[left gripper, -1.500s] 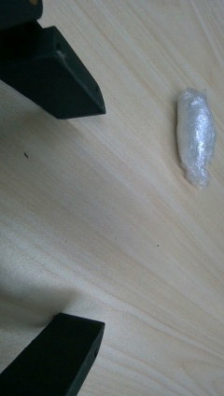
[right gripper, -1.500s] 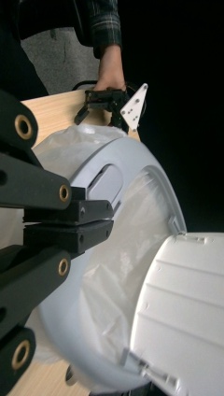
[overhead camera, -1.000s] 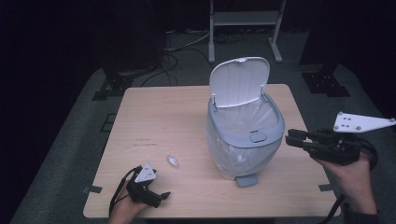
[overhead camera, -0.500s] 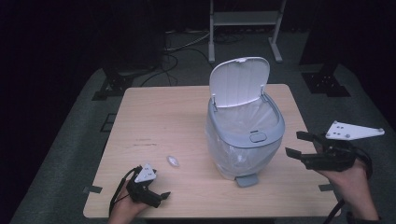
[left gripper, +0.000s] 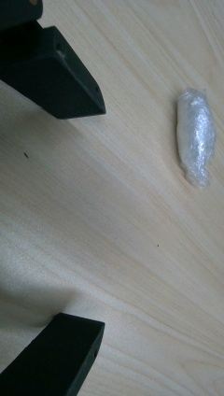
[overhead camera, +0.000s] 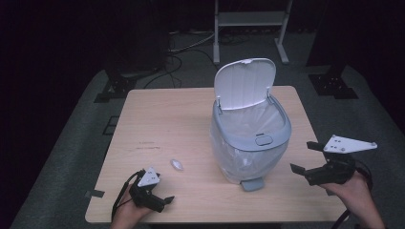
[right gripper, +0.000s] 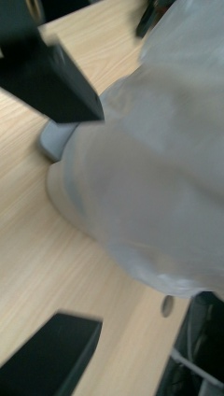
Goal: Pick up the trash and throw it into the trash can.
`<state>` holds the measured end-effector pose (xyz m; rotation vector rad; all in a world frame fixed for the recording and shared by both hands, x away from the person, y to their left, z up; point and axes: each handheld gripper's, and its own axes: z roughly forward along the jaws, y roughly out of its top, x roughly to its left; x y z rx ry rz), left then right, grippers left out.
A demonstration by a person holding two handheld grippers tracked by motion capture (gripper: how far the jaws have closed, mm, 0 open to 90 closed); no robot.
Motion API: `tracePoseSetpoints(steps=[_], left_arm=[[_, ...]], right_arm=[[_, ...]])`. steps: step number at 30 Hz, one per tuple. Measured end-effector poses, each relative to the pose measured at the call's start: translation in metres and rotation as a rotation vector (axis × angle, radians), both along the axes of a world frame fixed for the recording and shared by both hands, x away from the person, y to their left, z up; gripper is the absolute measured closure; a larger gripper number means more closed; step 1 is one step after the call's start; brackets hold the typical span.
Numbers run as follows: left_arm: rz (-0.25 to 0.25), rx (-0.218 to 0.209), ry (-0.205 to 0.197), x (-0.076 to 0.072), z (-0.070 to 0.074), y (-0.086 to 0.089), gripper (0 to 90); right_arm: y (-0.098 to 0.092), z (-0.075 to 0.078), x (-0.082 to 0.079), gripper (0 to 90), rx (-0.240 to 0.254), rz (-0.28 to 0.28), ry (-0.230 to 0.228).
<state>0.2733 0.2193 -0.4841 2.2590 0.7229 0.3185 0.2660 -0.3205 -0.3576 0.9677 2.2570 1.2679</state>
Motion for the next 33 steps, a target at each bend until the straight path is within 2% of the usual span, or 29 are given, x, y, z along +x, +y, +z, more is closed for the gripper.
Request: tracePoseSetpoints(steps=[7, 11, 13, 21, 25, 32, 33], left_arm=[[0.0, 0.0, 0.001, 0.0, 0.0, 0.0, 0.0], [0.0, 0.0, 0.001, 0.0, 0.0, 0.0, 0.0], [0.0, 0.001, 0.0, 0.0, 0.0, 0.0, 0.0], [-0.001, -0.001, 0.0, 0.0, 0.0, 0.0, 0.0], [-0.001, -0.001, 0.0, 0.0, 0.0, 0.0, 0.0], [-0.001, -0.001, 0.0, 0.0, 0.0, 0.0, 0.0], [-0.001, -0.001, 0.0, 0.0, 0.0, 0.0, 0.0]], right_arm=[[0.0, -0.029, 0.005, 0.0, -0.049, -0.043, 0.035], [-0.001, -0.039, 0.007, 0.0, -0.047, -0.055, 0.038], [-0.002, -0.05, 0.009, 0.0, -0.039, -0.071, 0.047], [-0.006, -0.069, 0.012, 0.0, -0.034, -0.101, 0.062], [-0.006, -0.083, 0.014, 0.0, -0.048, -0.115, 0.078], [-0.007, -0.095, 0.014, 0.0, -0.065, -0.126, 0.099], [-0.008, -0.1, 0.014, 0.0, -0.081, -0.125, 0.103]])
